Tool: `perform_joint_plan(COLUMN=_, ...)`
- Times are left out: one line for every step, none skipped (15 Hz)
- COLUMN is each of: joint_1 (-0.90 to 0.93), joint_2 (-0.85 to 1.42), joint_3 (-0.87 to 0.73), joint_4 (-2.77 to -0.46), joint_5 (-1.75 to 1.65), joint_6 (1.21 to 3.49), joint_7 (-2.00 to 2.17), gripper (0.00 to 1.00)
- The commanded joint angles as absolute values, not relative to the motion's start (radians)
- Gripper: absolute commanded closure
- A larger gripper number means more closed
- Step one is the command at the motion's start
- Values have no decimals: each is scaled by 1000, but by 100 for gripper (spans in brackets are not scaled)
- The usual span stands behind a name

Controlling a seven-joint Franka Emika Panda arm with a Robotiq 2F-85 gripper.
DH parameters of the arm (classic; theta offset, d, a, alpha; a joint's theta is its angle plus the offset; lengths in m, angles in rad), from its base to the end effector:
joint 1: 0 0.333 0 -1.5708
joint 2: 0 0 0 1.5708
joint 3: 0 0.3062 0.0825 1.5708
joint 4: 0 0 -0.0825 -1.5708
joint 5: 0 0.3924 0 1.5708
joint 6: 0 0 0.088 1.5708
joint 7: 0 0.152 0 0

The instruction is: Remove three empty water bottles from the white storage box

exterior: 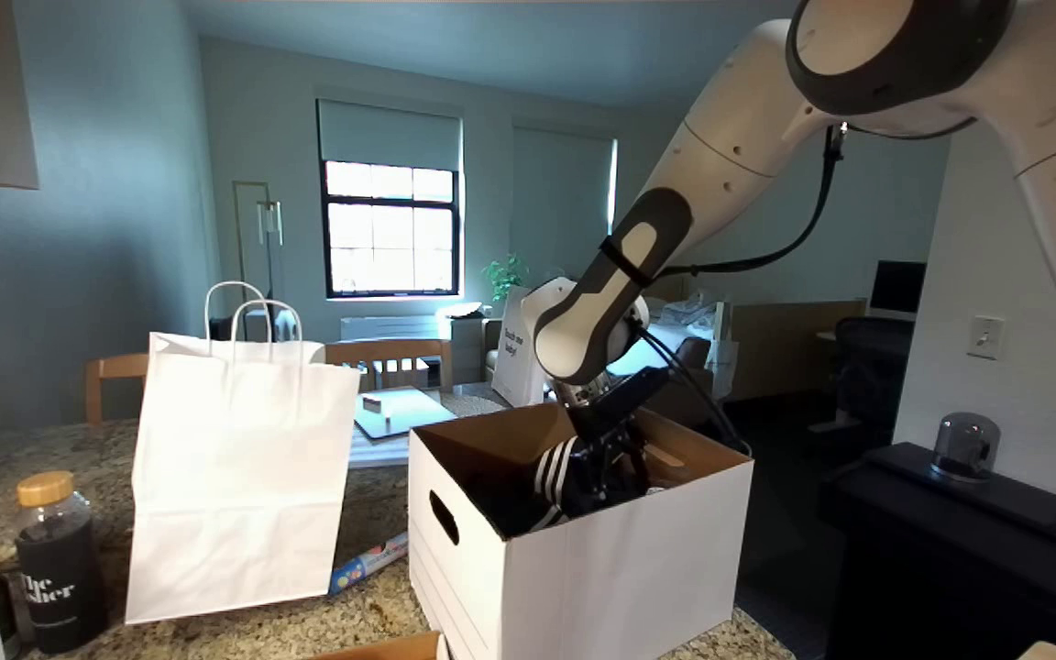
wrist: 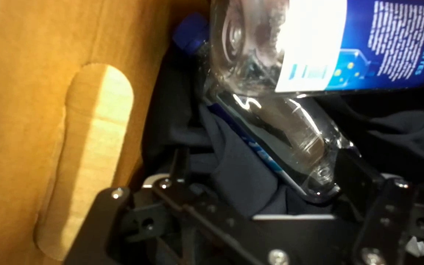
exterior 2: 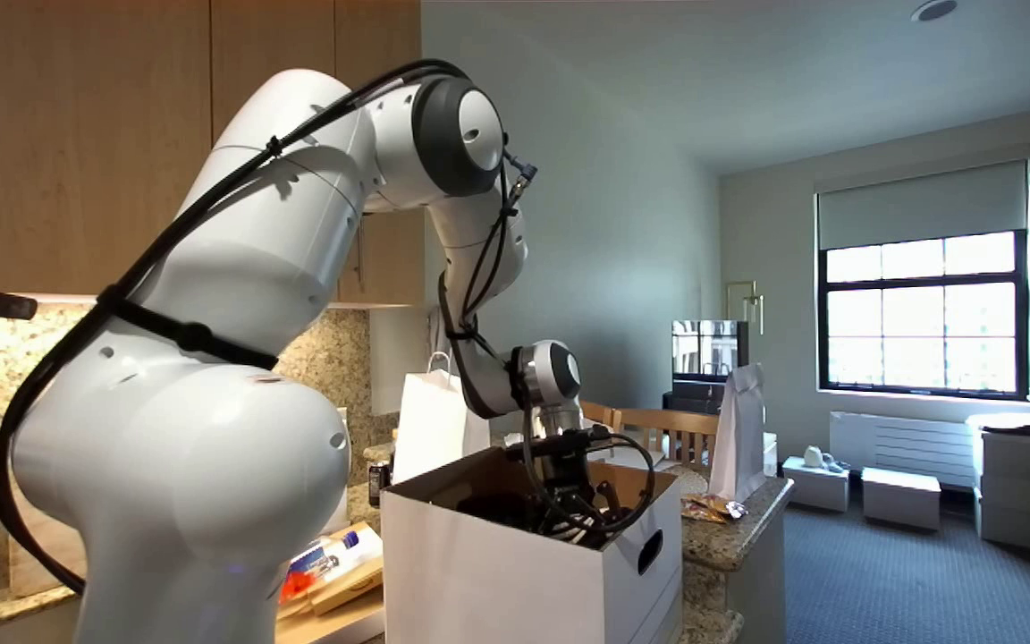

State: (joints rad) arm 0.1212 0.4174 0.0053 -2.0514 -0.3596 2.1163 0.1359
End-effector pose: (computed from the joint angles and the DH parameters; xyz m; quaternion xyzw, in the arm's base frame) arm 0.5423 0.0392 0.1543 0.9694 0.1136 -0.1535 0.1546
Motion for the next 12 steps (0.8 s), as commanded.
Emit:
perform_joint_plan(joint_1=129, joint_2=382, joint_3=-4, joint_4=-2089, joint_5=-386, joint_6=2113, joint_7=140, gripper=0)
perform_joint_plan(joint_1=129, joint_2=383, joint_3=-4, joint_4=-2086, joint_5=-394, joint_6=2104, joint_7=129, gripper=0)
perform_joint_plan(joint_1=127, joint_2=380, joint_3=-4, joint_4=-2090, joint_5=-400, joint_6=2103, joint_7=121, gripper=0)
perform_joint_plan(joint_1=127, joint_2=378, joint_3=-5, joint_4=-2090, joint_5=-411, joint_6=2091, joint_7=107, gripper=0)
perform_joint_plan(joint_1=126, joint_2=380, joint_3=-3, joint_4=-2086, joint_5=-428, joint_6=2065, joint_7=71, gripper=0)
perform_joint_plan(joint_1=124, joint_2=380, joint_3=0, joint_4=-2083, joint_5=-446, joint_6=2043, joint_7=38, gripper=0)
perform_joint_plan(joint_1=120, joint_2=379, joint_3=7, joint_4=-2080, joint_5=-458, joint_6=2019, joint_7=-12, gripper=0)
perform_joint_plan(joint_1=116, joint_2=374, joint_3=15, joint_4=-2084, joint_5=-469, joint_6=2007, joint_7=-61, gripper=0)
perform_joint_plan(joint_1=114, joint_2=369, joint_3=22, joint_4=-2088, joint_5=-479, joint_6=2001, joint_7=-103, gripper=0)
perform_joint_plan(joint_1=113, joint_2=365, joint_3=29, joint_4=-2090, joint_5=-484, joint_6=1998, joint_7=-147, gripper=0)
perform_joint_plan(joint_1=112, joint_2=362, joint_3=37, joint_4=-2092, joint_5=-491, joint_6=2001, joint_7=-189, gripper=0)
perform_joint_plan(joint_1=109, joint_2=360, joint_3=45, joint_4=-2093, joint_5=-493, joint_6=2001, joint_7=-235, gripper=0)
